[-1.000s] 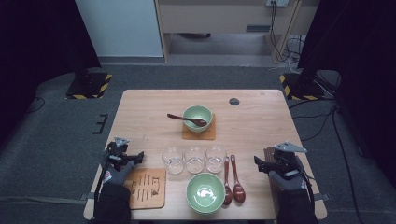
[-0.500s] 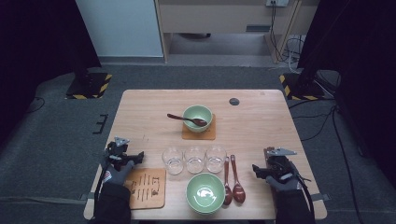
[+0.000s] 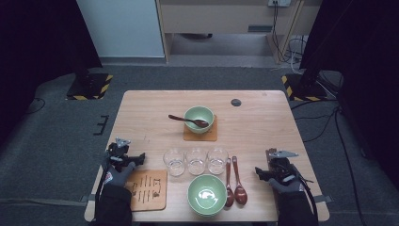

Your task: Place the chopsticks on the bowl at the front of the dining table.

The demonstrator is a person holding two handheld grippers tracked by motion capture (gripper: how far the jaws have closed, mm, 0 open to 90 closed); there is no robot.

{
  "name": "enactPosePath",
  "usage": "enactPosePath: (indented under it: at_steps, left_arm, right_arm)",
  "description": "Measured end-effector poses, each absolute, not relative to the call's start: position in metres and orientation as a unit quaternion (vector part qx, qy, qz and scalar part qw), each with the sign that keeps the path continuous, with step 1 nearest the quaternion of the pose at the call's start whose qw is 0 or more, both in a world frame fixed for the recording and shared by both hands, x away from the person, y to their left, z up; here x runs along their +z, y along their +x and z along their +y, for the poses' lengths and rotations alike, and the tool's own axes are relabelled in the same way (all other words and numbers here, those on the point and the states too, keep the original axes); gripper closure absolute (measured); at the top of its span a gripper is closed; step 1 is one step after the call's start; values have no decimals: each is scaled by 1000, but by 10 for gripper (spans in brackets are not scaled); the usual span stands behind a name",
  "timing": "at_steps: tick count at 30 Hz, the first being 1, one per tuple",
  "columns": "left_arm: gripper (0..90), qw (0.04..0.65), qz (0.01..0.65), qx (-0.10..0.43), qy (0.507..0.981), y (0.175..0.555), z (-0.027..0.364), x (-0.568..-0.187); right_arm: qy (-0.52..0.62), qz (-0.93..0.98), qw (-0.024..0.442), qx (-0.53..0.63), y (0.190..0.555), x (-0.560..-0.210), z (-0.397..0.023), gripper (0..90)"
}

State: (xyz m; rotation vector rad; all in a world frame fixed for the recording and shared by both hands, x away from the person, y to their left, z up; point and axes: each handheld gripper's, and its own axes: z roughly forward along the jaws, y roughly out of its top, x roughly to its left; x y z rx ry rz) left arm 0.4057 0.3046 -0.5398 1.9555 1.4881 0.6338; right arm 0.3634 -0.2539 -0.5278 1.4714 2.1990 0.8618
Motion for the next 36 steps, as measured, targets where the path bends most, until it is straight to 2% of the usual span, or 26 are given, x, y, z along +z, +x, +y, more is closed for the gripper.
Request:
enactPosePath:
  at_steps: [36]
  left_arm:
    - [0,297,560,238,736,406,305,-540]
  right_arm:
    - [506,792,178,294,362,-526,-246,268]
